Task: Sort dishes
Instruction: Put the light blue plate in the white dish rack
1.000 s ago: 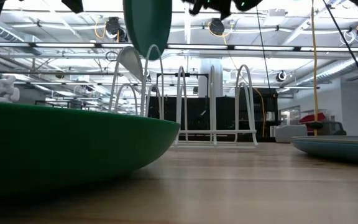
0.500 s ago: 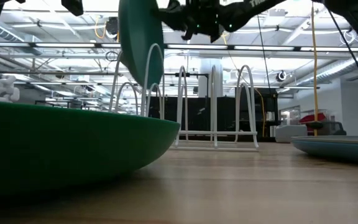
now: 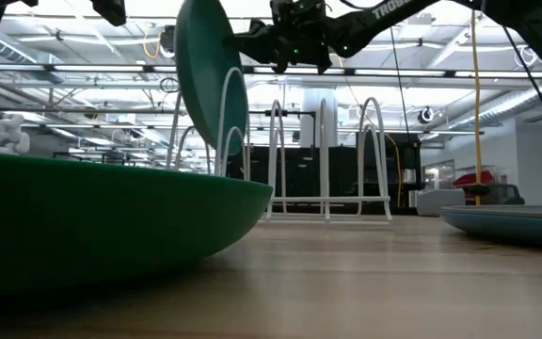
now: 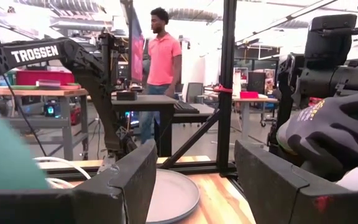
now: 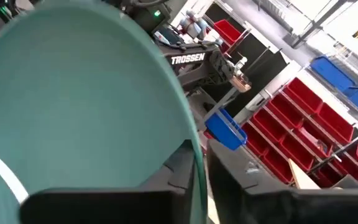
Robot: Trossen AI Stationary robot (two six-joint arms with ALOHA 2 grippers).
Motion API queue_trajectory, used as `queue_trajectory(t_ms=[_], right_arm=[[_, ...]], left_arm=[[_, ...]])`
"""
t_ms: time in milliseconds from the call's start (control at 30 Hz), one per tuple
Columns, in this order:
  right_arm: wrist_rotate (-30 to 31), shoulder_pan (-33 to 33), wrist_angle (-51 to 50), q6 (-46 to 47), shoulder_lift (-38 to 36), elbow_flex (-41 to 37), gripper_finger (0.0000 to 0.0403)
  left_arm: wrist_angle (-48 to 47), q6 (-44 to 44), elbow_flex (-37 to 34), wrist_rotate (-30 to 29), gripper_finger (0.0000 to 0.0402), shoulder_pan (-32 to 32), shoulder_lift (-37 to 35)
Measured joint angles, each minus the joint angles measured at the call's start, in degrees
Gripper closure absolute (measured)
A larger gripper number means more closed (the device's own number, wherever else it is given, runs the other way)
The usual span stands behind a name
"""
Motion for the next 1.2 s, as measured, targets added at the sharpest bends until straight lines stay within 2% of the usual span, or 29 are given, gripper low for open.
queue_trajectory(t_ms=[333,467,767,1200], right_arm=[[0.1,0.2,-1.5,4.1,-0.1,0.0,0.0237],[-0.2,0.8,-2.9,3.9,-0.1,0.0,0.0205],[1.0,4.5,-6.8,1.3,-0.2,-0.1,0.018],[15.6,9.2,-21.3,-2.0,-4.4,-0.1,0.0152]], left_arm=[[-0.1,0.0,0.0,0.0,0.0185,0.0,0.0],[0.0,0.0,0.0,0.0,0.0185,0.0,0.0],[-1.0,-1.3,0.0,0.0,0.0185,0.0,0.0],[-1.3,-1.2,0.0,0.0,0.0185,0.1,0.0]])
